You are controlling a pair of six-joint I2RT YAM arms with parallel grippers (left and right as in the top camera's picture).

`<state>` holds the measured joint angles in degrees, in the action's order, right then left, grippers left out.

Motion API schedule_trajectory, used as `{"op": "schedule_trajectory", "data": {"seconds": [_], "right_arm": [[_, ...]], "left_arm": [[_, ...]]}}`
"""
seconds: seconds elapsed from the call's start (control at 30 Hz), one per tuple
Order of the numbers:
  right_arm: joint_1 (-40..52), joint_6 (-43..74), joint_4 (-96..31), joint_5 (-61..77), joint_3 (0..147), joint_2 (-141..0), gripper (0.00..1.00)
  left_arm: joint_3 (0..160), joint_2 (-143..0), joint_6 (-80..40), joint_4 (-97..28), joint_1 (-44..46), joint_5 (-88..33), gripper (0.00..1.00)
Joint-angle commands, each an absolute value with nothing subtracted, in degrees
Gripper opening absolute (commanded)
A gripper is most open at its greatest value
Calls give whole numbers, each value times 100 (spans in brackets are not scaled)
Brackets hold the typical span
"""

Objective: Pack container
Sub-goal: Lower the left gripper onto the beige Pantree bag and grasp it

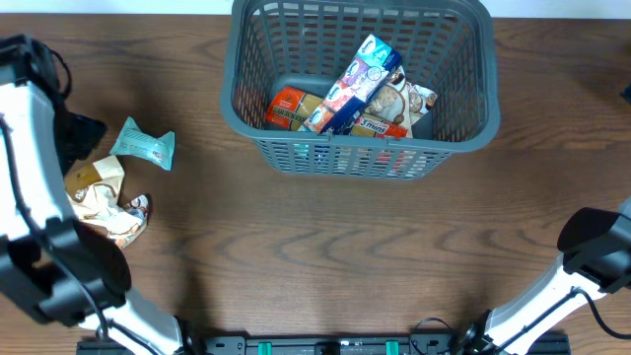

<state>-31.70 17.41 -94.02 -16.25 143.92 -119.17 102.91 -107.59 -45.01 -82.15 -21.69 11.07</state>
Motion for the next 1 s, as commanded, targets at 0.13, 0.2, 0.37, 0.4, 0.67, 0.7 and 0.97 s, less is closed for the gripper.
{"op": "schedule_trajectory", "data": {"seconds": [0.13, 0.2, 0.37, 0.4, 0.67, 0.7, 0.97], "right_arm": [[-3205, 1820, -9406, -1647, 14376, -11841, 99], [-3205, 1820, -9406, -1647, 14376, -11841, 99], [-3205, 1820, -9406, -1647, 14376, -11841, 99], [-3205, 1822, -9406, -1647, 14376, -11841, 99], [-3205, 1820, -9406, -1647, 14376, -11841, 99], [-3205, 1820, -9406, -1647, 14376, -11841, 99], [-3205, 1820, -9406, -1647, 14376, -11841, 99]], "left_arm": [[9671, -11244, -3114, -7435, -2198, 1013, 100], [9581, -11246, -2840, -7336, -2228, 1011, 100], [9581, -11246, -2062, -7428, -2362, 1009, 100], [9581, -11246, -1938, -7520, -2405, 1011, 100], [9577, -11246, -2624, -7898, -3033, 1256, 100], [9577, -11246, -2716, -7883, -3107, 1194, 100], [9028, -11246, -2928, -7166, -3317, 290, 100]]}}
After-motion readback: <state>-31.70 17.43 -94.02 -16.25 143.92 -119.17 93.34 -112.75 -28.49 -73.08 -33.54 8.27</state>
